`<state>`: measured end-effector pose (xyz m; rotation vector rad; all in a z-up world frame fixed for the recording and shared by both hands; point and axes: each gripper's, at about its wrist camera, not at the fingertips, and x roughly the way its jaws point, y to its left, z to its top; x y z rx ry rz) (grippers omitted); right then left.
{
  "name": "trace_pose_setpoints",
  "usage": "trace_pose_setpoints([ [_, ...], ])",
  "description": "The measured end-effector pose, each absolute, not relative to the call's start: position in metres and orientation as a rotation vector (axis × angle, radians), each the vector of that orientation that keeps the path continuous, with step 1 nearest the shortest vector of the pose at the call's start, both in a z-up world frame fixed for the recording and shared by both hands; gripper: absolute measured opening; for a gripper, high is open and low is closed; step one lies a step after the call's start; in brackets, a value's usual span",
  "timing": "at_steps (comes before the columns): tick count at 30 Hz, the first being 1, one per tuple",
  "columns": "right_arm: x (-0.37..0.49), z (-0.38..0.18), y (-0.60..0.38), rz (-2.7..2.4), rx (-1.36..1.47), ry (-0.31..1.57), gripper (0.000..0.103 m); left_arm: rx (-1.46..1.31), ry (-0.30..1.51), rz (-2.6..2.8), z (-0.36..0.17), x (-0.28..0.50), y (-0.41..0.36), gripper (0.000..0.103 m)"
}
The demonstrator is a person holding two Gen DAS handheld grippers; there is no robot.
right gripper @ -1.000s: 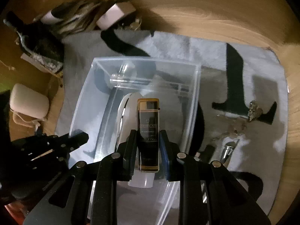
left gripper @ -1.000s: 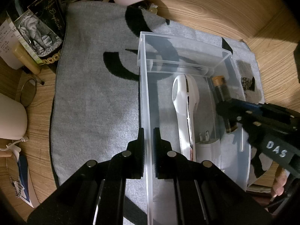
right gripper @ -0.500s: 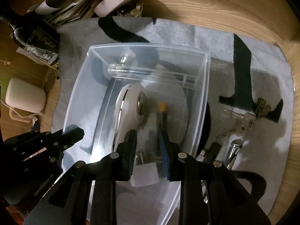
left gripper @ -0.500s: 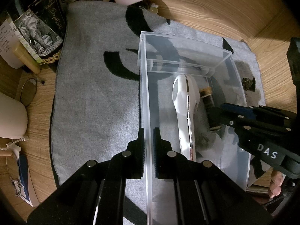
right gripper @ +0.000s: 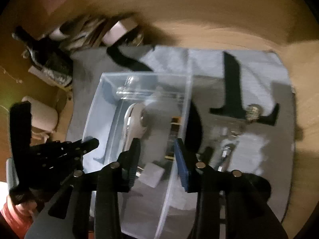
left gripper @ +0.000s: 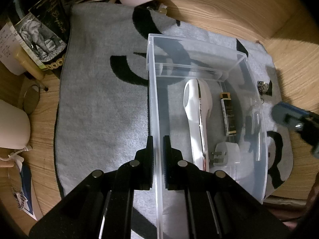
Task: Organize rigid objects
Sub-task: 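Place the black-and-gold bottle into the box beside the trimmer, release, then grasp the black pen with the right gripper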
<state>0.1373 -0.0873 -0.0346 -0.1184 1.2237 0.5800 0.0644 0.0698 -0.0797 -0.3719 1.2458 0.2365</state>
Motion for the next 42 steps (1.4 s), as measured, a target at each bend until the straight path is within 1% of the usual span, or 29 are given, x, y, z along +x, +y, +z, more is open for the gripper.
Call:
trace_pose_setpoints([
  [4,0.138,-0.021,-0.115,0.516,-0.081,1.195,0.042,-0.368,1.246,0.236,-0.079,0.064,0.07,0.006],
  [8,0.139,-0.013,-0.148,0.434,-0.029,1.187,0.042,-0.367,1.245,0.239,-0.079,0.064,0.069,0.006],
  [13,0.134,-0.02,-0.181,0.358,-0.001,1.22,0.042,-0.372,1.243,0.243,-0.079,0.063,0.069,0.006],
  [18,0.124,-0.038,-0.2,0.309,0.022,1.278,0.042,-0.371,1.243,0.242,-0.079,0.063,0.068,0.006],
  [26,0.109,-0.082,-0.201,0.29,-0.008,1.378,0.042,-0.371,1.244,0.246,-0.079,0.063,0.069,0.006],
  [34,0.105,-0.12,-0.201,0.323,0.026,1.481,0.042,-0.366,1.246,0.247,-0.079,0.063,0.069,0.006],
  [37,0.107,-0.128,-0.201,0.314,0.025,1.48,0.033,-0.369,1.245,0.246,-0.079,0.063,0.069,0.006],
  [39,0.107,-0.127,-0.202,0.316,0.019,1.46,0.028,-0.367,1.245,0.246,-0.079,0.063,0.069,0.006],
  [40,0.108,-0.126,-0.203,0.316,0.016,1.455,0.024,-0.367,1.245,0.246,-0.079,0.063,0.069,0.006],
  [42,0.108,-0.127,-0.209,0.323,0.028,1.449,0.019,-0.367,1.245,0.246,-0.079,0.063,0.069,0.006],
])
